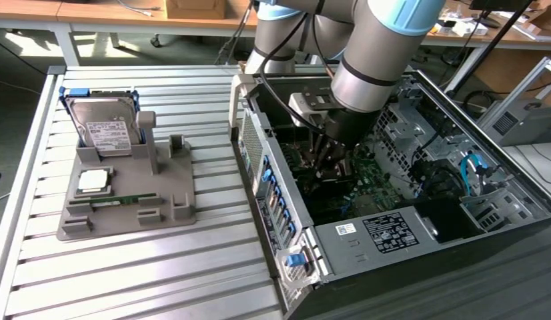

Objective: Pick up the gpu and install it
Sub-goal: 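Press down on the gpu until it lock into place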

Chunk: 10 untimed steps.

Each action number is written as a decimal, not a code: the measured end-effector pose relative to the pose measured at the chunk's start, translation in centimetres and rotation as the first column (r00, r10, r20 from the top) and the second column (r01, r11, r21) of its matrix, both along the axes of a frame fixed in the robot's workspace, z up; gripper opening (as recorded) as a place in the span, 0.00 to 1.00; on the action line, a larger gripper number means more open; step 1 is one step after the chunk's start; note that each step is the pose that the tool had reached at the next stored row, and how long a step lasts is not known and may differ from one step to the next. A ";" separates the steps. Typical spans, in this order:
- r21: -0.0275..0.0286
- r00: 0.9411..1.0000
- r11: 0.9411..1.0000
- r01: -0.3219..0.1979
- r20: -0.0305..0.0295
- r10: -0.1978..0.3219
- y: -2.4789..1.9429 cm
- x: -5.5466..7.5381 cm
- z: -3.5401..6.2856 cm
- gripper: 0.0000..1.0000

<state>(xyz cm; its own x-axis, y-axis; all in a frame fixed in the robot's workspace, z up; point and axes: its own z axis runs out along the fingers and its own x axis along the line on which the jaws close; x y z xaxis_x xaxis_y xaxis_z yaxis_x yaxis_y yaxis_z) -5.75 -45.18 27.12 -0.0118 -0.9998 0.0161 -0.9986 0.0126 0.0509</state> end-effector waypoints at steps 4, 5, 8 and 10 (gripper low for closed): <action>0.000 1.000 1.000 -0.003 0.000 0.003 0.18 0.0 -0.10 0.11; 0.000 1.000 1.000 -0.003 0.000 0.003 0.20 0.0 -0.12 0.11; -0.001 1.000 1.000 -0.004 0.000 0.004 0.22 0.0 -0.18 0.11; 0.000 1.000 1.000 -0.004 0.000 0.004 0.22 0.0 -0.24 0.11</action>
